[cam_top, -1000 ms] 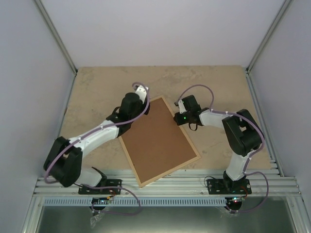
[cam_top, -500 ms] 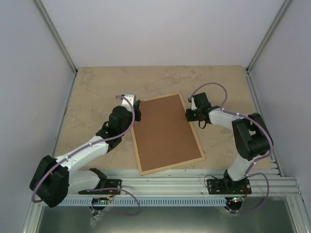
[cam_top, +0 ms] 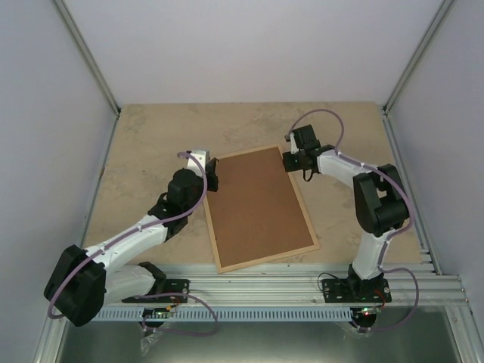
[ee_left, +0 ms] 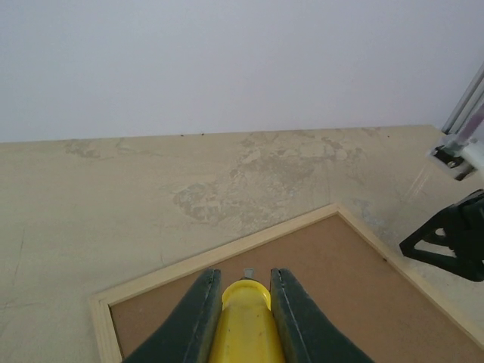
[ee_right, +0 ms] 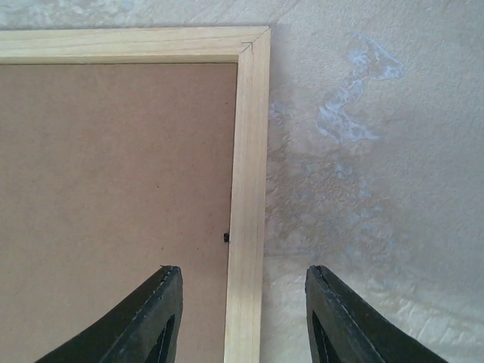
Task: Take the photo out of the frame
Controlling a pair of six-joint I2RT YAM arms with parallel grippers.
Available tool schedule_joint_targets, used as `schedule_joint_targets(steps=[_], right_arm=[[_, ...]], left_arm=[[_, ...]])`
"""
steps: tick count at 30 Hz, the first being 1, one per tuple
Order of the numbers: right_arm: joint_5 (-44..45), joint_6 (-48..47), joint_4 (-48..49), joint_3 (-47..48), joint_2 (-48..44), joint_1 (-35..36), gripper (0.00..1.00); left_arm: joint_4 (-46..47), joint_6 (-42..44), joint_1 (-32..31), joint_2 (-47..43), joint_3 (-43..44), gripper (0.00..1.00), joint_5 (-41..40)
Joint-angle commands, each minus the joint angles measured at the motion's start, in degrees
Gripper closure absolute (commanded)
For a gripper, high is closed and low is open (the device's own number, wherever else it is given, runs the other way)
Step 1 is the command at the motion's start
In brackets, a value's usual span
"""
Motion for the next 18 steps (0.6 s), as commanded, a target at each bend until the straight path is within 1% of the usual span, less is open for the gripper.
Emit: schedule_joint_targets(steps=[1, 8, 18], right_arm=[[0.95, -2.45, -4.32, 3.68, 3.95, 0.58, 0.54], [0.18, -3.31, -5.71, 7.85, 8.47, 1.07, 0.55], [2.47, -3.82, -7.52, 11.58, 11.93, 1.23, 0.58]], left_arm=[[2.52, -0.63, -0.12, -1.21, -0.46, 1.0, 0.13], [2.68, -0.66, -0.13, -0.35, -0.18, 1.0, 1.28], [2.64, -0.47, -0.08, -0.33, -0.21, 1.0, 1.59]])
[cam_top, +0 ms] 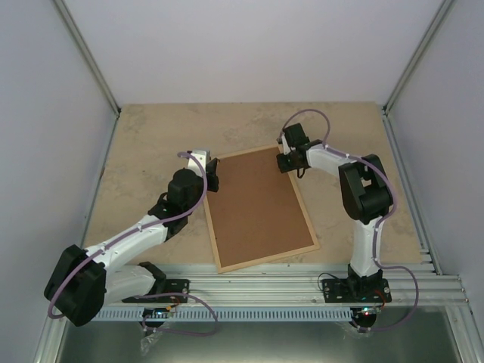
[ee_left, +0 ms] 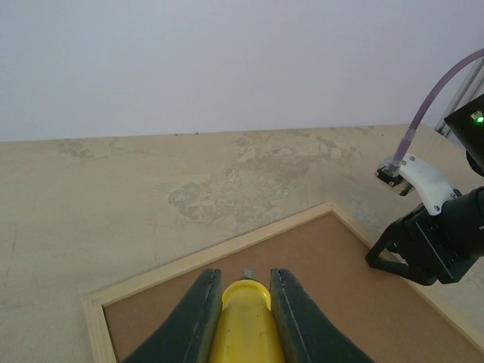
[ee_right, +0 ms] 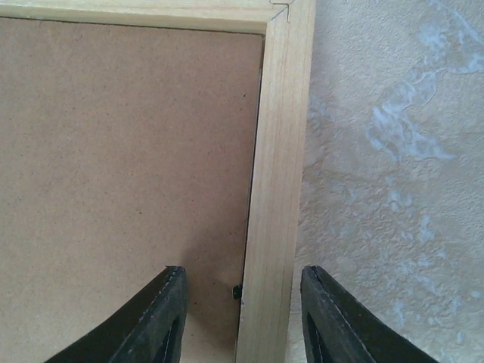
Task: Take the photo out of the frame
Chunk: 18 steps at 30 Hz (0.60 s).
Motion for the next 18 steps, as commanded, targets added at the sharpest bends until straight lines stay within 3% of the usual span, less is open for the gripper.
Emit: schedule_joint_targets(steps=[1, 18], right_arm=[[1.87, -0.76, -1.67, 1.81, 0.95, 0.06, 0.58], [4.75, -0.03, -2.53, 0.86, 0.68, 0.08, 0.66]], left_arm=[[2.6, -0.38, -0.1, -0.07, -0.17, 1.0, 0.81], [2.7, -0.56, -0.09, -0.07, -0.41, 1.0, 1.44]])
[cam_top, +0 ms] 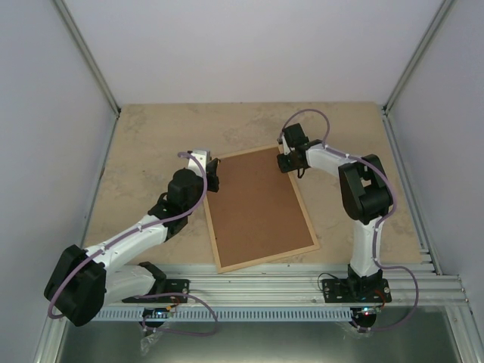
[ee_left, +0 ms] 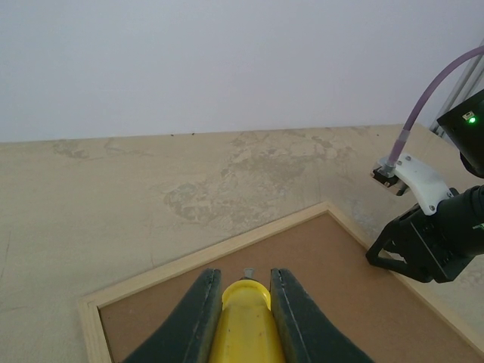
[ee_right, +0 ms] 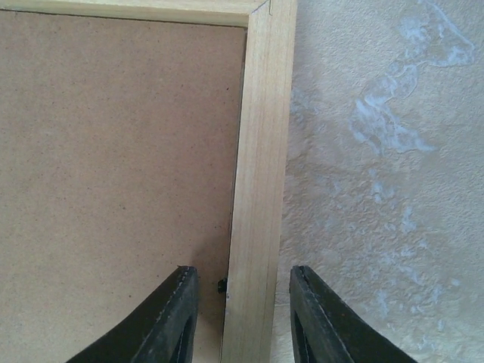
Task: Take the photo out of the frame
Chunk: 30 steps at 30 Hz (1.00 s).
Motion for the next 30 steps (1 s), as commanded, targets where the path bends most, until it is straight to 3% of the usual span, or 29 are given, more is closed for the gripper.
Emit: schedule_joint_targets(steps=[1, 20, 25, 30], right_arm=[[2.75, 0.19, -1.53, 0.25, 0.5, 0.06, 0.67], [0.9, 3.34, 1.1, -1.88, -1.42, -1.04, 0.95], [-1.7, 3.68, 1.52, -2.08, -2.52, -1.79, 0.92], [-3.17, 3.71, 3.02, -3.72, -6.74, -1.88, 0.76]], left_arm=[[2.55, -0.52, -0.08, -0.14, -0.4, 1.0, 0.79], [3.05, -0.71, -0.09, -0.07, -0.62, 1.0, 1.37], [3.17, -0.8, -0.08, -0.15, -0.6, 1.0, 1.86], [2.97, -0.98, -0.15, -0.15, -0.55, 1.0, 2.47]])
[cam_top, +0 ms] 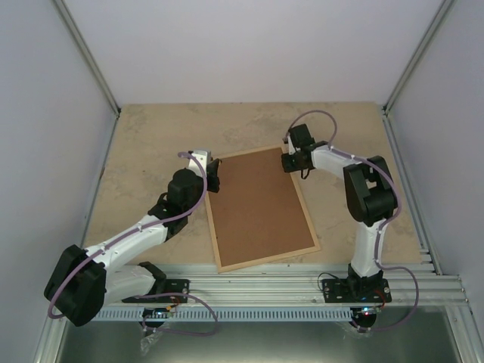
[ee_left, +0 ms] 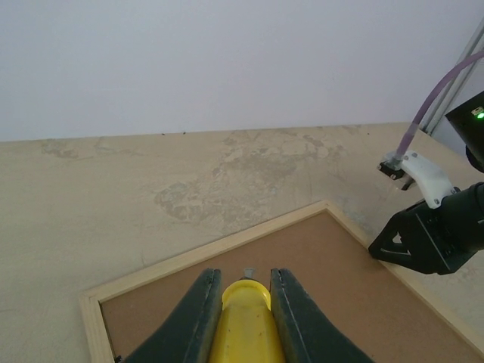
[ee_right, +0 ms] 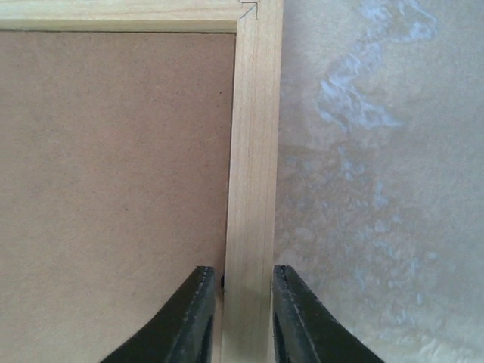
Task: Take the photo out of the frame
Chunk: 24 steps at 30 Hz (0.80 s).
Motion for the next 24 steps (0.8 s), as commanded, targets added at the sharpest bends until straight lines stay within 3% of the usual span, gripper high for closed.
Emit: schedule_joint_targets(steps=[1, 7, 13, 24], right_arm=[[-2.66, 0.35, 1.23, -1.66, -6.11, -0.38, 0.73], [-6.08, 1.99, 3.68, -5.58, -13.49, -0.29, 0.62], [-16.9, 7.75, 10.99, -12.42, -19.72, 2.79, 0.55], [-38.84, 32.83, 47.95, -33.03, -27.96, 7.32, 0.49]], left_arm=[[2.89, -0.9, -0.11, -0.18, -0.4, 1.0, 1.37], [3.37, -1.7, -0.09, 0.16, -0.47, 1.0, 2.39], [4.17, -2.33, -0.13, -0.18, -0.61, 1.0, 3.83], [12.59, -4.4, -0.19, 0.6, -4.08, 1.0, 7.09]])
